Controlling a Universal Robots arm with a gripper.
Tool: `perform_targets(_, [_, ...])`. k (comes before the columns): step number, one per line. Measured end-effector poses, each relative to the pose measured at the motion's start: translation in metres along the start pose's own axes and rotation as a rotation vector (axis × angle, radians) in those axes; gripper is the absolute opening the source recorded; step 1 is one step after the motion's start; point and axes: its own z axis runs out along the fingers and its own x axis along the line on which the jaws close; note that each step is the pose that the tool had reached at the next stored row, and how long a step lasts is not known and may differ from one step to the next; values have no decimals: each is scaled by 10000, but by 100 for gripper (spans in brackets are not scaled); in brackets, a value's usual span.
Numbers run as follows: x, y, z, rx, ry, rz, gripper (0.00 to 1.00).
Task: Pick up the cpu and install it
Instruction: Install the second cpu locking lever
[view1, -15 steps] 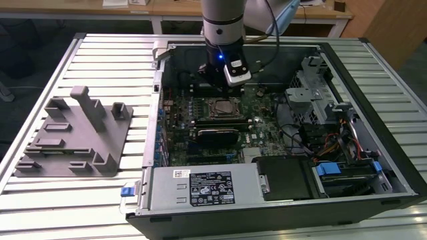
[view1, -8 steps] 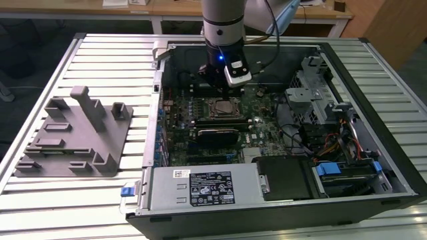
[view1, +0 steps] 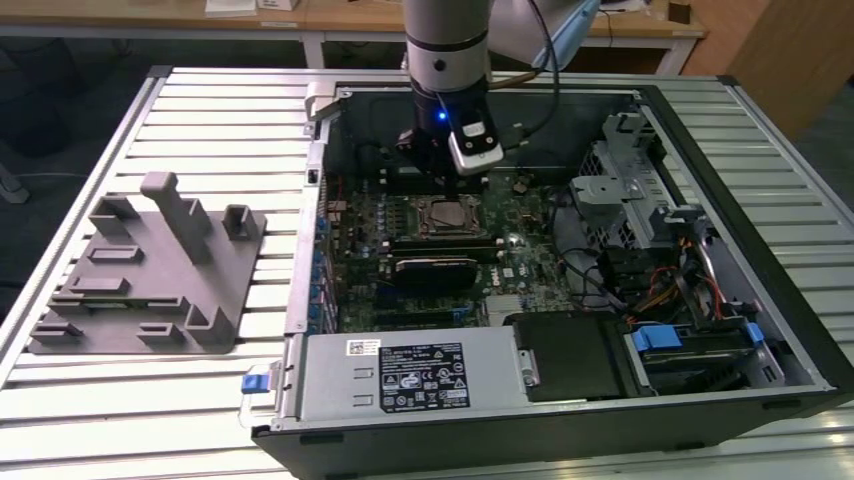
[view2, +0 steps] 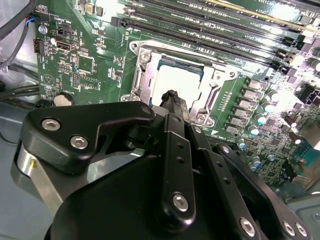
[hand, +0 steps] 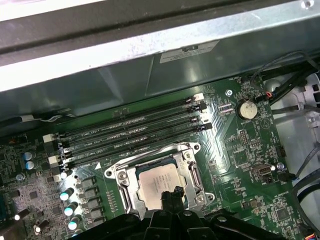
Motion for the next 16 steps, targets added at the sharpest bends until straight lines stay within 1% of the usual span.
perform_targets(5, [-16,-52,-1,-2,0,2,11])
perform_targets(16, [-70,-229,-6,-1,0,2,11])
